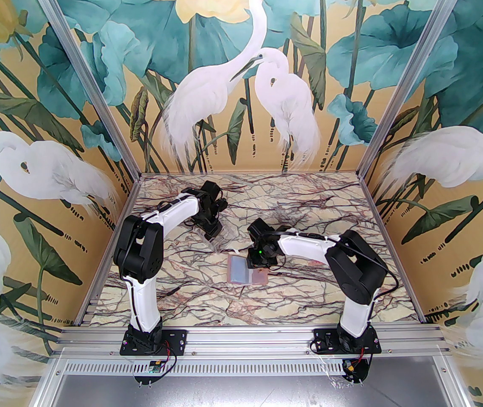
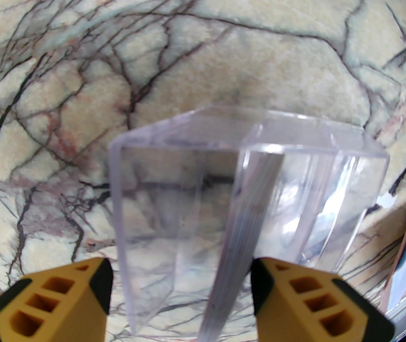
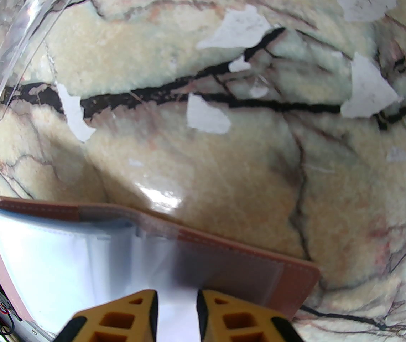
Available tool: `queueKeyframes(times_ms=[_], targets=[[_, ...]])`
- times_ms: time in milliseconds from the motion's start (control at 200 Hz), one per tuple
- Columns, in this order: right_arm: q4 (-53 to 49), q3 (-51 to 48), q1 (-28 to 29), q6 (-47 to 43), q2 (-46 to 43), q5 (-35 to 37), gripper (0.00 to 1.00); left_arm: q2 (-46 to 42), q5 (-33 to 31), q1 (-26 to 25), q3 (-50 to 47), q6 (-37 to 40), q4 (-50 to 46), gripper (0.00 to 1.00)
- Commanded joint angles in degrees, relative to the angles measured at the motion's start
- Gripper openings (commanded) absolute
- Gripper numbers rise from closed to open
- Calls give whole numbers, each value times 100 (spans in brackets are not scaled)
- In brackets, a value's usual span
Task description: Put the credit cards into the card holder
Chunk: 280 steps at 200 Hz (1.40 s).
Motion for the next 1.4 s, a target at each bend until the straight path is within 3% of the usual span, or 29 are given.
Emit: queueKeyframes(times_ms=[0,605,1005,1250,1395], targets=[[63,-38,13,-96,316,49,29,-200,-203,-10,25,-74,90,69],[38,-3,14,-113,360,31,29,-417,-295,-10,94,-12,49,68],[20,25,13,-132,399,3,29,-460,-282,-14,127,-83,-36,55],[20,24,13,-133,403,-4,29,-456,-326,-14,108,-99,-34,53],[28,26,10,-130,395,-6,29,-451,-288,-10,119,-118,-63,46]])
